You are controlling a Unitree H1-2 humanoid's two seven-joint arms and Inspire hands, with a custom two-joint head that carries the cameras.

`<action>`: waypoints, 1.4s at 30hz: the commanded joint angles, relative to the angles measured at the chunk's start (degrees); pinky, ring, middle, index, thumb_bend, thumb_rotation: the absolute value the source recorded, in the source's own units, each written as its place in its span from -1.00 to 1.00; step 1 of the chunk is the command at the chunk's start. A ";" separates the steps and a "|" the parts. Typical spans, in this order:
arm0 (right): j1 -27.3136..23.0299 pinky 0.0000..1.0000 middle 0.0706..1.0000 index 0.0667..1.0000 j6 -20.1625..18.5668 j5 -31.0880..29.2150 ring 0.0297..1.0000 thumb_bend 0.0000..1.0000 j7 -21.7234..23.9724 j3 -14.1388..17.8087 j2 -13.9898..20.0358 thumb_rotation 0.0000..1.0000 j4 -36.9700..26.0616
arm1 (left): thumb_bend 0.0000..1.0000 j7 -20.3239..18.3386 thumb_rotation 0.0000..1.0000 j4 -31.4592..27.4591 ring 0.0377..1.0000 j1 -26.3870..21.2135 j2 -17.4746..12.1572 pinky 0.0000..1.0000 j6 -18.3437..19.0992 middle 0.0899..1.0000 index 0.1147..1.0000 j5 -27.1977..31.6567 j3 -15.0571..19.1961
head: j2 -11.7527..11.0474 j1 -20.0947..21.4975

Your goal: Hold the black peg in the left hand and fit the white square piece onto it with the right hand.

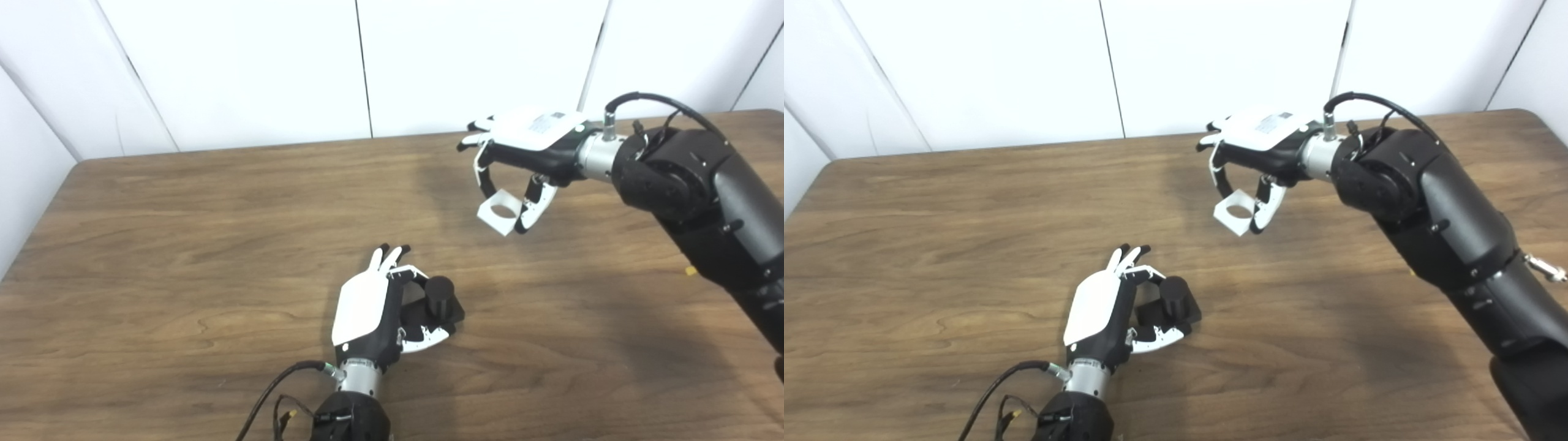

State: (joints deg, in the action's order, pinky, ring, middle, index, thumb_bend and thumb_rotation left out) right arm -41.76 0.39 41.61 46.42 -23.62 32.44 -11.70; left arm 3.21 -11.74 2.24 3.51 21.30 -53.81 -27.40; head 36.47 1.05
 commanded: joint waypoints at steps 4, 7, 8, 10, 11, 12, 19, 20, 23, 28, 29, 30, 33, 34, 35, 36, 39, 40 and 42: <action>-1.90 1.00 0.84 -0.09 -2.89 -0.99 1.00 0.05 2.73 1.18 -1.41 -0.72 -6.43 | 0.03 -0.58 -0.86 2.58 1.00 -0.12 -0.44 0.81 0.67 0.86 -0.14 -0.85 0.13 | 0.13 -0.03; -1.92 1.00 0.85 -0.09 -3.09 -1.13 1.00 0.05 4.23 0.90 -1.98 -0.72 -8.54 | 0.03 -0.35 -0.86 2.82 1.00 -0.23 -0.50 0.82 0.47 0.86 -0.14 -1.00 0.03 | 0.12 -0.05; -1.87 1.00 0.85 -0.09 -3.04 -1.13 1.00 0.05 4.50 0.85 -2.27 -0.72 -9.10 | 0.03 -0.39 -0.86 2.85 1.00 -0.27 -0.45 0.82 0.58 0.86 -0.14 -1.05 0.02 | 0.14 -0.08; -1.88 1.00 0.85 -0.09 -3.20 -1.06 1.00 0.05 5.31 0.67 -2.79 -0.72 -10.04 | 0.03 -0.12 -0.86 3.04 1.00 -0.33 -0.41 0.81 0.51 0.86 -0.14 -1.10 0.01 | 0.15 -0.06; -1.93 1.00 0.85 -0.09 -3.38 -1.09 1.00 0.05 5.89 0.55 -3.07 -0.72 -10.54 | 0.03 -0.09 -0.86 3.09 1.00 -0.34 -0.34 0.81 0.58 0.85 -0.14 -1.06 0.04 | 0.14 -0.08; -1.98 1.00 0.85 -0.09 -3.52 -1.08 1.00 0.05 6.40 0.44 -3.33 -0.72 -10.95 | 0.03 -0.13 -0.86 3.12 1.00 -0.36 -0.30 0.81 0.68 0.86 -0.14 -1.08 0.05 | 0.12 -0.09; -2.01 1.00 0.85 -0.09 -2.54 -0.71 1.00 0.05 7.60 -0.53 -4.83 -0.72 -11.16 | 0.03 -0.01 -0.86 3.26 1.00 -0.50 -0.16 0.81 0.71 0.86 -0.14 -0.75 0.24 | 0.23 -0.09; -1.99 1.00 0.85 -0.09 -2.49 -0.62 1.00 0.05 7.79 -0.80 -5.02 -0.72 -11.15 | 0.03 0.07 -0.86 3.22 1.00 -0.49 -0.17 0.81 0.65 0.86 -0.14 -0.71 0.27 | 0.22 -0.08; -1.83 1.00 0.87 -0.09 -1.89 -0.35 1.00 0.05 7.81 -1.46 -5.44 -0.72 -10.81 | 0.03 0.04 -0.86 3.14 1.00 -0.55 -0.20 0.81 0.74 0.86 -0.14 -0.82 0.27 | 0.14 -0.21; -1.38 1.00 0.88 -0.09 -0.88 0.33 1.00 0.05 7.15 -2.19 -5.93 -0.72 -10.05 | 0.03 -0.04 -0.86 2.98 1.00 -0.62 -0.22 0.81 0.85 0.86 -0.14 -0.91 0.28 | 0.23 -0.21; -1.27 1.00 0.88 -0.09 -0.79 0.45 1.00 0.05 7.10 -2.32 -6.03 -0.72 -9.98 | 0.03 -0.02 -0.86 2.93 1.00 -0.60 -0.22 0.81 0.86 0.86 -0.14 -0.94 0.28 | 0.34 -0.17; -1.19 1.00 0.89 -0.09 -0.74 0.56 1.00 0.05 7.16 -2.45 -6.08 -0.72 -9.95 | 0.03 -0.03 -0.86 2.87 1.00 -0.58 -0.24 0.81 0.86 0.86 -0.14 -0.95 0.28 | 0.34 -0.17; -1.08 1.00 0.90 -0.09 -0.72 0.57 1.00 0.05 7.58 -2.80 -6.18 -0.71 -9.93 | 0.03 -0.01 -0.86 2.76 1.00 -0.52 -0.23 0.81 0.89 0.86 -0.14 -1.03 0.26 | 0.34 -0.17; -1.00 1.00 0.90 -0.09 -0.65 0.42 1.00 0.05 7.47 -2.88 -6.30 -0.71 -9.84 | 0.03 -0.09 -0.86 2.68 1.00 -0.49 -0.26 0.81 0.91 0.86 -0.14 -0.99 0.27 | 0.44 -0.12; -0.89 1.00 0.90 -0.09 -0.58 0.27 1.00 0.05 7.32 -2.92 -6.40 -0.71 -9.78 | 0.03 -0.15 -0.86 2.64 1.00 -0.46 -0.29 0.81 0.88 0.86 -0.14 -0.92 0.27 | 0.44 -0.12; -0.82 1.00 0.90 -0.09 -0.53 0.17 1.00 0.05 7.25 -2.97 -6.49 -0.71 -9.72 | 0.03 -0.14 -0.86 2.66 1.00 -0.45 -0.31 0.81 0.82 0.86 -0.14 -0.85 0.28 | 0.44 -0.12; -0.74 1.00 0.89 -0.09 -0.63 0.08 1.00 0.05 7.46 -3.18 -6.77 -0.72 -9.61 | 0.03 0.02 -0.86 2.77 1.00 -0.43 -0.26 0.81 0.65 0.86 -0.14 -0.69 0.33 | 0.44 -0.12; -0.72 1.00 0.89 -0.09 -0.55 0.07 1.00 0.05 7.48 -3.29 -6.85 -0.72 -9.45 | 0.03 0.12 -0.86 2.80 1.00 -0.41 -0.25 0.82 0.55 0.86 -0.14 -0.63 0.35 | 0.44 -0.12; -0.65 1.00 0.89 -0.09 -0.04 -0.02 1.00 0.05 7.26 -3.53 -6.97 -0.72 -8.98 | 0.03 0.38 -0.86 2.85 1.00 -0.39 -0.22 0.83 0.38 0.86 -0.14 -0.54 0.42 | 0.44 -0.12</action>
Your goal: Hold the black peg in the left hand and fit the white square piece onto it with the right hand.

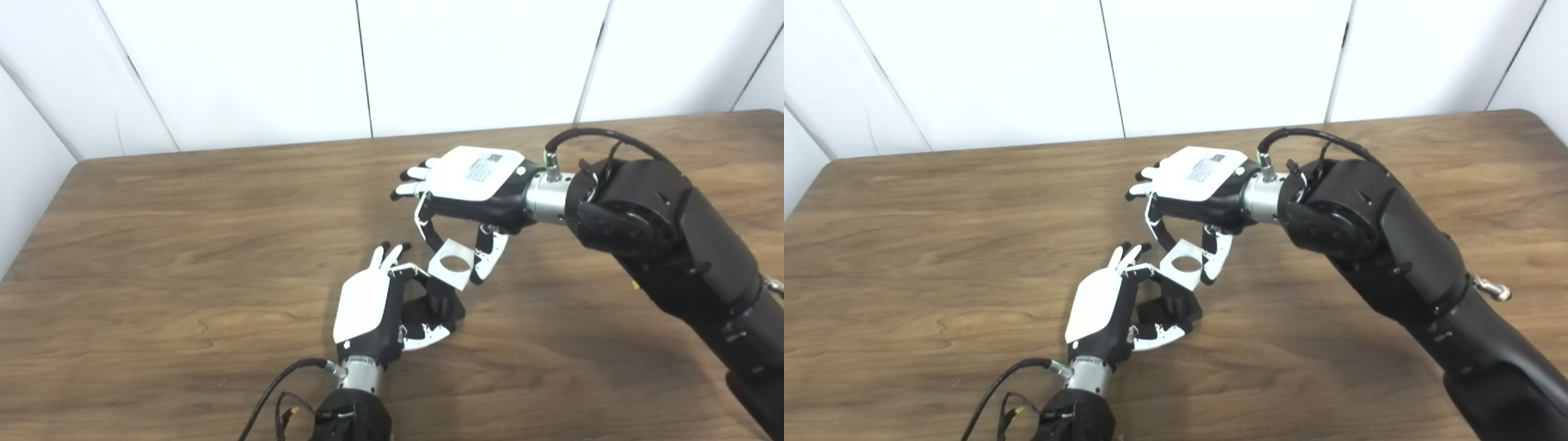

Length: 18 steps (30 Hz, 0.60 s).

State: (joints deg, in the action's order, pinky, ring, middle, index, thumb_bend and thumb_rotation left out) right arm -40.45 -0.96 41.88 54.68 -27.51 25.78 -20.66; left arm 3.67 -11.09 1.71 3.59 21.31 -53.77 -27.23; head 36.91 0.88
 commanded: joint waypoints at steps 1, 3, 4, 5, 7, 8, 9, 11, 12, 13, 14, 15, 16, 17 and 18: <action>-1.93 1.00 0.89 -0.09 1.56 -0.14 1.00 0.05 -1.06 0.17 -0.33 -0.72 0.22 | 0.03 -0.04 -0.86 2.18 1.00 0.15 -0.28 0.83 0.40 0.85 -0.14 -0.58 0.29 | 0.01 0.05; -1.79 1.00 0.89 -0.09 2.09 0.20 1.00 0.05 -1.30 -0.12 -0.35 -0.72 0.69 | 0.03 -0.16 -0.86 2.11 1.00 0.15 -0.25 0.82 0.69 0.86 -0.14 -0.73 0.31 | 0.01 0.05; -1.70 1.00 0.88 -0.09 2.29 0.33 1.00 0.05 -1.39 -0.20 -0.37 -0.72 0.86 | 0.03 -0.25 -0.86 2.09 1.00 0.13 -0.29 0.81 0.80 0.86 -0.14 -0.86 0.27 | 0.01 0.05; -1.64 1.00 0.88 -0.09 2.55 0.41 1.00 0.05 -1.50 -0.25 -0.39 -0.72 0.98 | 0.03 -0.26 -0.86 2.02 1.00 0.11 -0.33 0.81 0.83 0.86 -0.14 -1.03 0.21 | 0.46 -0.29; -1.54 1.00 0.88 -0.09 2.90 0.68 1.00 0.05 -1.56 -0.36 -0.48 -0.72 1.16 | 0.03 -0.17 -0.86 1.97 1.00 0.10 -0.30 0.80 0.83 0.85 -0.14 -1.11 0.20 | 0.51 -0.30; -1.46 1.00 0.88 -0.09 3.10 0.87 1.00 0.05 -1.67 -0.44 -0.54 -0.72 1.27 | 0.03 -0.07 -0.86 2.00 1.00 0.11 -0.26 0.80 0.79 0.85 -0.14 -1.05 0.24 | 0.51 -0.30; -1.35 1.00 0.88 -0.09 3.24 1.03 1.00 0.05 -1.78 -0.52 -0.62 -0.72 1.40 | 0.03 -0.01 -0.86 2.04 1.00 0.14 -0.20 0.80 0.74 0.85 -0.14 -0.91 0.30 | 0.51 -0.30; -1.18 1.00 0.88 -0.09 3.42 1.19 1.00 0.05 -1.95 -0.70 -0.75 -0.72 1.67 | 0.03 -0.05 -0.86 1.97 1.00 0.14 -0.28 0.79 0.75 0.85 -0.14 -1.09 0.21 | 0.51 -0.30; -1.11 1.00 0.88 -0.09 3.51 1.23 1.00 0.05 -2.06 -0.76 -0.80 -0.72 1.80 | 0.03 -0.06 -0.86 1.92 1.00 0.17 -0.28 0.79 0.78 0.85 -0.14 -1.11 0.20 | 0.51 -0.30; -1.06 1.00 0.88 -0.09 3.53 1.35 1.00 0.05 -2.11 -0.84 -0.84 -0.72 1.94 | 0.03 -0.11 -0.86 1.87 1.00 0.17 -0.31 0.79 0.82 0.85 -0.14 -1.19 0.16 | 0.69 -0.35; -1.02 1.00 0.88 -0.09 3.57 1.47 1.00 0.05 -2.15 -0.94 -0.88 -0.72 2.09 | 0.03 -0.18 -0.86 1.83 1.00 0.18 -0.32 0.79 0.85 0.85 -0.14 -1.20 0.15 | 0.69 -0.35; -1.00 1.00 0.89 -0.09 3.59 1.56 1.00 0.05 -2.16 -1.00 -0.91 -0.72 2.18 | 0.03 -0.22 -0.86 1.81 1.00 0.17 -0.33 0.79 0.88 0.86 -0.14 -1.21 0.14 | 0.69 -0.35; -0.97 1.00 0.89 -0.09 3.59 1.64 1.00 0.05 -2.17 -1.04 -0.96 -0.72 2.26 | 0.03 -0.31 -0.86 1.78 1.00 0.17 -0.33 0.80 0.94 0.86 -0.14 -1.25 0.12 | 0.69 -0.35; -0.88 1.00 0.88 -0.09 3.64 1.68 1.00 0.05 -2.28 -1.10 -1.06 -0.72 2.41 | 0.03 -0.31 -0.86 1.80 1.00 0.19 -0.32 0.80 1.01 0.86 -0.14 -1.32 0.11 | 0.73 -0.50; -0.78 1.00 0.88 -0.09 3.70 1.74 1.00 0.05 -2.41 -1.14 -1.15 -0.72 2.54 | 0.03 -0.30 -0.86 1.82 1.00 0.20 -0.31 0.79 1.06 0.86 -0.14 -1.40 0.10 | 0.73 -0.50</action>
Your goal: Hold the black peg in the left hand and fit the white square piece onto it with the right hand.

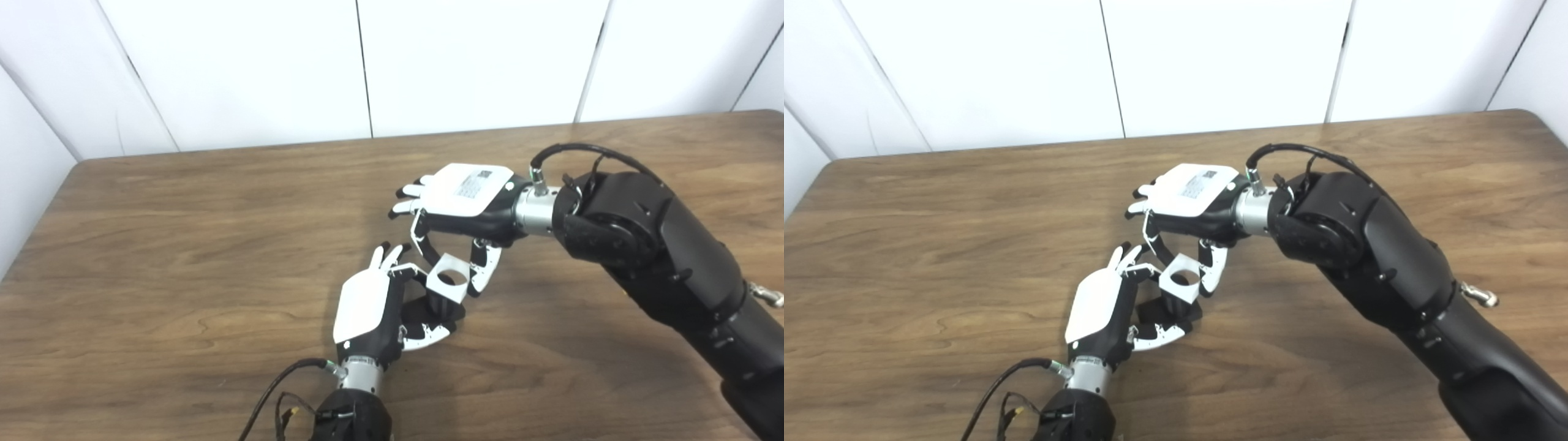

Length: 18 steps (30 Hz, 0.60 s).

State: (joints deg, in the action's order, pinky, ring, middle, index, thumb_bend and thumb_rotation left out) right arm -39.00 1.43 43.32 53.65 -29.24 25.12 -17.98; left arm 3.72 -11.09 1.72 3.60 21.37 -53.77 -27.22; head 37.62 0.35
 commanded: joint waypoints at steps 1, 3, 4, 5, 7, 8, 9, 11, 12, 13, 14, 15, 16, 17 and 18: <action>-2.17 1.00 0.88 -0.09 1.35 0.34 1.00 0.05 -1.48 0.56 -0.54 -0.72 -0.04 | 0.03 -0.34 -0.86 1.83 1.00 0.20 -0.32 0.79 1.03 0.86 -0.14 -1.45 0.07 | 0.02 0.03; -2.15 1.00 0.88 -0.09 1.52 0.62 1.00 0.05 -1.51 0.29 -0.70 -0.72 0.21 | 0.03 -0.51 -0.86 1.62 1.00 0.30 -0.35 0.80 1.12 0.86 -0.14 -1.40 0.07 | -0.03 0.00; -2.16 1.00 0.88 -0.09 1.62 0.77 1.00 0.05 -1.58 0.17 -0.78 -0.71 0.36 | 0.03 -0.58 -0.85 1.56 1.00 0.32 -0.38 0.80 1.17 0.86 -0.14 -1.41 0.06 | -0.03 0.00; -2.14 1.00 0.88 -0.09 1.72 0.90 1.00 0.05 -1.70 0.11 -0.88 -0.71 0.55 | 0.03 -0.64 -0.85 1.52 1.00 0.34 -0.40 0.80 1.19 0.86 -0.14 -1.43 0.05 | -0.03 0.00; -2.09 1.00 0.88 -0.09 1.84 1.06 1.00 0.05 -1.94 0.11 -1.03 -0.71 0.81 | 0.03 -0.62 -0.86 1.49 1.00 0.35 -0.42 0.79 1.18 0.86 -0.14 -1.52 0.02 | -0.03 0.00; -2.08 1.00 0.88 -0.09 1.98 1.26 1.00 0.05 -2.07 0.06 -1.16 -0.72 0.97 | 0.03 -0.53 -0.86 1.51 1.00 0.37 -0.43 0.79 1.10 0.85 -0.14 -1.44 0.06 | -0.11 0.01; -2.08 1.00 0.88 -0.09 2.10 1.40 1.00 0.05 -2.14 0.04 -1.25 -0.72 1.08 | 0.03 -0.46 -0.86 1.53 1.00 0.39 -0.44 0.79 1.05 0.85 -0.14 -1.39 0.09 | -0.11 0.01; -2.13 1.00 0.88 -0.09 2.18 1.59 1.00 0.05 -2.12 0.04 -1.46 -0.71 1.14 | 0.03 -0.47 -0.86 1.55 1.00 0.38 -0.48 0.78 0.94 0.85 -0.14 -1.23 0.13 | -0.13 0.03; -2.13 1.00 0.88 -0.09 2.20 1.62 1.00 0.05 -2.09 0.07 -1.52 -0.71 1.15 | 0.03 -0.48 -0.86 1.55 1.00 0.37 -0.47 0.78 0.91 0.85 -0.14 -1.19 0.13 | -0.13 0.03; -2.12 1.00 0.88 -0.09 2.29 1.54 1.00 0.05 -2.14 0.11 -1.60 -0.71 1.23 | 0.03 -0.65 -0.86 1.51 1.00 0.35 -0.46 0.79 1.02 0.85 -0.14 -1.22 0.10 | -0.09 0.06; -2.12 1.00 0.88 -0.09 2.28 1.51 1.00 0.05 -2.10 0.15 -1.69 -0.71 1.30 | 0.03 -0.84 -0.86 1.48 1.00 0.32 -0.45 0.79 1.15 0.85 -0.14 -1.27 0.05 | -0.10 0.06; -2.14 1.00 0.88 -0.09 2.18 1.48 1.00 0.05 -1.97 0.18 -1.81 -0.71 1.30 | 0.03 -0.89 -0.86 1.51 1.00 0.30 -0.43 0.79 1.16 0.86 -0.14 -1.24 0.03 | -0.10 0.06; -2.16 1.00 0.88 -0.09 2.11 1.48 1.00 0.05 -1.87 0.19 -1.95 -0.71 1.29 | 0.03 -0.88 -0.86 1.57 1.00 0.29 -0.42 0.80 1.11 0.86 -0.14 -1.17 0.03 | -0.10 0.06; -2.17 1.00 0.88 -0.09 2.07 1.49 1.00 0.05 -1.79 0.20 -2.02 -0.71 1.27 | 0.03 -0.84 -0.86 1.62 1.00 0.29 -0.39 0.80 1.06 0.86 -0.14 -1.13 0.02 | -0.09 0.05; -2.17 1.00 0.88 -0.09 2.13 1.52 1.00 0.05 -1.84 0.17 -2.13 -0.71 1.31 | 0.03 -0.82 -0.86 1.65 1.00 0.30 -0.39 0.81 0.99 0.86 -0.14 -1.07 0.01 | -0.09 0.05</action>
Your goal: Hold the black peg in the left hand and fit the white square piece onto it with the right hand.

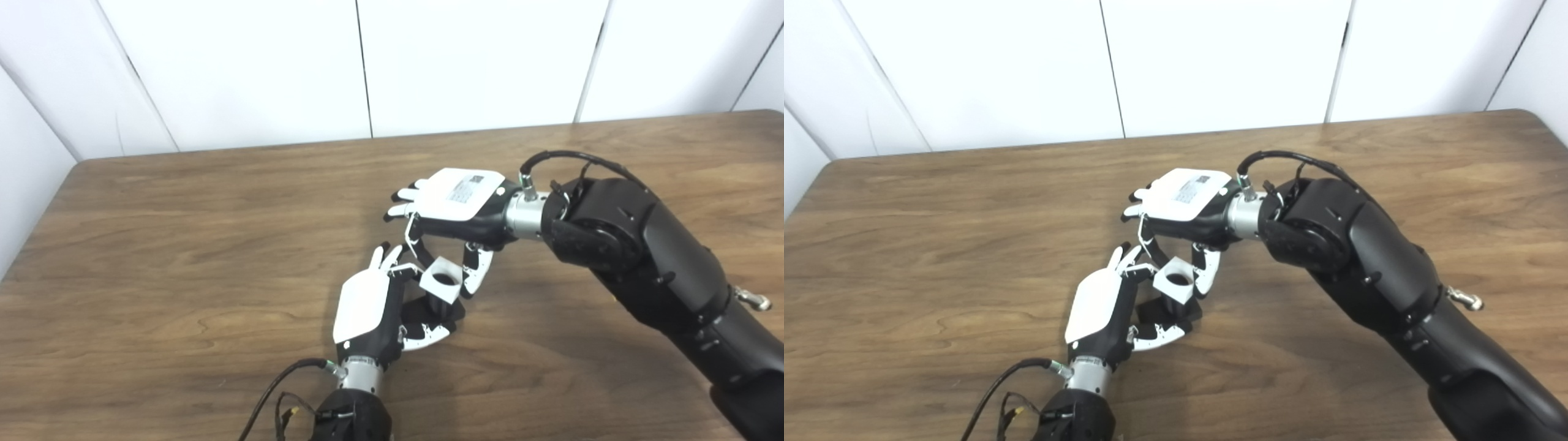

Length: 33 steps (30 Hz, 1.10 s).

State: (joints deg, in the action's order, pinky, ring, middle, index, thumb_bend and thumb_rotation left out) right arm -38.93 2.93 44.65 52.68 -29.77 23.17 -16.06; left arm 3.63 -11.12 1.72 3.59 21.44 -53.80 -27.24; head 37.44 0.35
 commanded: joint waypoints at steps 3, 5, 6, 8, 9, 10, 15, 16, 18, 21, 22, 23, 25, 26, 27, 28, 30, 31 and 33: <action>-2.29 1.00 0.88 -0.09 0.78 0.15 1.00 0.05 -1.00 0.58 -0.41 -0.72 -0.53 | 0.03 -0.70 -0.86 1.75 1.00 0.28 -0.31 0.81 1.00 0.86 -0.14 -1.14 -0.01 | 0.21 0.04; -2.30 1.00 0.88 -0.09 0.82 0.03 1.00 0.05 -1.01 0.51 -0.52 -0.71 -0.57 | 0.03 -0.66 -0.86 1.81 1.00 0.24 -0.22 0.81 1.08 0.86 -0.14 -1.18 -0.01 | 0.26 0.11; -2.33 1.00 0.88 -0.09 0.80 -0.02 1.00 0.05 -0.92 0.41 -0.63 -0.71 -0.60 | 0.03 -0.38 -0.86 1.97 1.00 0.20 -0.27 0.81 0.79 0.86 -0.14 -1.09 0.02 | 0.24 0.15; -2.41 1.00 0.88 -0.09 0.78 -0.04 1.00 0.05 -0.76 0.21 -0.84 -0.72 -0.59 | 0.03 0.06 -0.86 2.25 1.00 0.17 -0.33 0.80 0.33 0.85 -0.14 -0.89 0.08 | 0.23 0.05; -2.44 1.00 0.88 -0.09 0.91 -0.12 1.00 0.05 -0.81 0.05 -1.01 -0.72 -0.53 | 0.03 0.15 -0.86 2.31 1.00 0.17 -0.32 0.80 0.20 0.85 -0.14 -0.74 0.13 | 0.25 -0.06; -2.47 1.00 0.88 -0.09 1.01 -0.15 1.00 0.05 -0.86 -0.09 -1.13 -0.72 -0.47 | 0.03 0.11 -0.86 2.29 1.00 0.16 -0.28 0.81 0.23 0.85 -0.14 -0.66 0.15 | 0.21 -0.11; -2.59 1.00 0.89 -0.09 1.41 0.25 1.00 0.05 -0.91 -0.77 -1.60 -0.72 -0.44 | 0.03 -0.66 -0.86 1.89 1.00 0.17 -0.08 0.83 0.98 0.87 -0.14 -0.53 0.31 | 0.21 -0.15; -2.61 1.00 0.89 -0.09 1.50 0.36 1.00 0.05 -0.95 -0.88 -1.65 -0.72 -0.44 | 0.03 -0.70 -0.86 1.83 1.00 0.19 -0.09 0.83 1.03 0.87 -0.14 -0.61 0.31 | 0.21 -0.15; -2.52 1.00 0.88 -0.09 1.65 0.69 1.00 0.05 -0.84 -1.13 -1.62 -0.72 -0.53 | 0.03 -0.74 -0.86 1.69 1.00 0.18 0.02 0.84 1.12 0.87 -0.14 -0.71 0.25 | 0.28 -0.13; -2.14 1.00 0.88 -0.09 1.78 1.08 1.00 0.05 -0.73 -1.33 -1.43 -0.72 -0.61 | 0.03 -0.48 -0.86 1.70 1.00 0.25 0.27 0.83 0.93 0.86 -0.14 -0.53 0.26 | 0.29 -0.24; -1.92 1.00 0.88 -0.09 1.84 1.17 1.00 0.05 -0.76 -1.36 -1.29 -0.72 -0.53 | 0.03 -0.33 -0.86 1.71 1.00 0.30 0.34 0.82 0.89 0.86 -0.14 -0.58 0.24 | 0.30 -0.29; -1.75 1.00 0.88 -0.09 1.83 1.33 1.00 0.05 -0.69 -1.43 -1.15 -0.72 -0.46 | 0.03 -0.16 -0.86 1.73 1.00 0.34 0.37 0.82 0.78 0.86 -0.14 -0.63 0.22 | 0.28 -0.27; -1.53 1.00 0.87 0.07 1.61 1.53 1.00 0.53 -0.32 -1.55 -0.94 -0.64 -0.30 | 0.03 0.16 -0.86 1.79 1.00 0.43 0.39 0.81 0.68 0.85 -0.14 -0.79 0.20 | 0.39 -0.19; -1.43 1.00 0.87 0.14 1.45 1.45 1.00 0.72 -0.16 -1.53 -0.90 -0.57 -0.24 | 0.03 0.18 -0.86 1.78 1.00 0.46 0.39 0.81 0.74 0.85 -0.14 -0.85 0.19 | 0.37 -0.22; -1.35 1.00 0.87 0.19 1.25 1.31 1.00 0.84 0.06 -1.49 -0.88 -0.51 -0.19 | 0.03 0.17 -0.86 1.79 1.00 0.46 0.36 0.81 0.85 0.85 -0.14 -1.04 0.15 | 0.36 -0.24; -1.31 1.00 0.88 0.23 1.11 1.20 1.00 0.91 0.21 -1.46 -0.86 -0.47 -0.18 | 0.03 0.14 -0.86 1.77 1.00 0.47 0.34 0.80 0.92 0.85 -0.14 -1.17 0.12 | 0.38 -0.25; -1.29 1.00 0.88 0.28 0.90 0.92 1.00 0.98 0.60 -1.41 -0.77 -0.39 -0.16 | 0.03 -0.09 -0.86 1.72 1.00 0.45 0.26 0.81 1.16 0.85 -0.14 -1.43 0.06 | 0.44 -0.24; -1.31 1.00 0.89 0.29 0.97 0.87 1.00 0.99 0.62 -1.36 -0.70 -0.37 -0.10 | 0.03 -0.15 -0.86 1.67 1.00 0.46 0.26 0.81 1.20 0.85 -0.14 -1.36 0.09 | 0.43 -0.27; -1.31 1.00 0.89 0.30 1.05 0.89 1.00 1.00 0.58 -1.27 -0.61 -0.30 -0.04 | 0.03 -0.09 -0.86 1.68 1.00 0.48 0.26 0.81 1.15 0.85 -0.14 -1.28 0.12 | 0.46 -0.29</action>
State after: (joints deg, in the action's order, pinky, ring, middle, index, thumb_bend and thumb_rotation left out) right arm -38.44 3.41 46.08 53.29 -31.71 22.37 -15.48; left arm 3.73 -11.08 1.78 3.89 21.51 -53.76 -27.13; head 37.88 0.09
